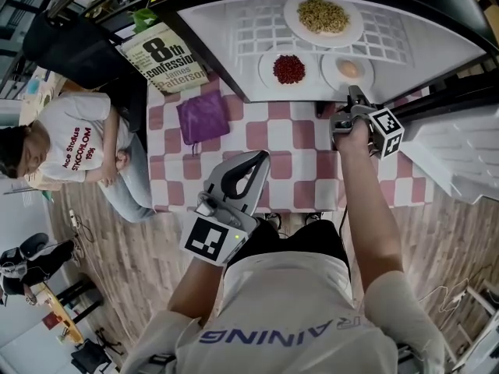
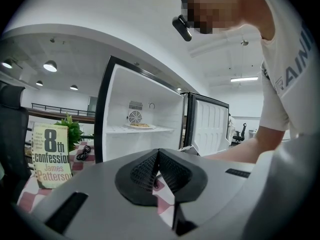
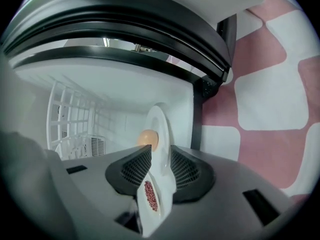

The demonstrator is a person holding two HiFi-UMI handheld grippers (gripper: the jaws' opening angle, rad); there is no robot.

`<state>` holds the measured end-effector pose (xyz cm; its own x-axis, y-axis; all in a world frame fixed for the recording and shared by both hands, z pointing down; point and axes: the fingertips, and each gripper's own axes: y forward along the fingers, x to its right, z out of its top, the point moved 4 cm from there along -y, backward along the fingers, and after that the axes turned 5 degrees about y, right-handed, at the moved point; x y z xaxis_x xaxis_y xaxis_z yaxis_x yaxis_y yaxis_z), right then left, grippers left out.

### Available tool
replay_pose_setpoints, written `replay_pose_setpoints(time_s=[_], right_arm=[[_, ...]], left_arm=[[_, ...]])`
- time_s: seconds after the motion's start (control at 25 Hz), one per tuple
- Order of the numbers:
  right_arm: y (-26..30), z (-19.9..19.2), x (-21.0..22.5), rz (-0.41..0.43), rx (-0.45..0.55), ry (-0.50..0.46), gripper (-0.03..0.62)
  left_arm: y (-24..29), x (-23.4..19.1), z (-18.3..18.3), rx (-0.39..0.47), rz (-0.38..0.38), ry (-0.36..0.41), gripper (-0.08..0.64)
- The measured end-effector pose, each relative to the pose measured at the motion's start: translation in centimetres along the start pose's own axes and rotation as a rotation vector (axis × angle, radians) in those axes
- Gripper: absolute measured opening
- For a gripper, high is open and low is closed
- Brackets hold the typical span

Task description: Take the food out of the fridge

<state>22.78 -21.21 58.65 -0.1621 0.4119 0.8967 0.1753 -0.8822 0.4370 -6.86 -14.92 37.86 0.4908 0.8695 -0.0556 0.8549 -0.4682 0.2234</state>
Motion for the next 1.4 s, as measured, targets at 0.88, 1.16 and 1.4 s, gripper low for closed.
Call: replay_pose_setpoints(time_s=[0.88, 1.16, 1.4], right_arm=[[-3.6, 0.1, -0.9, 0.215, 0.021, 0.084, 0.026], [-8.2, -2.0, -1.2, 0.206, -0.09, 0.034, 0.026], [-12.8, -3.2, -0.5, 0.215, -0.263, -0.069, 0.026]], left_arm=[[-1.5, 0.1, 0.1, 0.024, -0.015, 0.061, 0.008], [-1.4, 1.5, 0.9, 0.044, -0.048, 0.061, 0.008], [-0.8, 3.0, 1.6, 0.061, -0.081, 0.073, 0.008]])
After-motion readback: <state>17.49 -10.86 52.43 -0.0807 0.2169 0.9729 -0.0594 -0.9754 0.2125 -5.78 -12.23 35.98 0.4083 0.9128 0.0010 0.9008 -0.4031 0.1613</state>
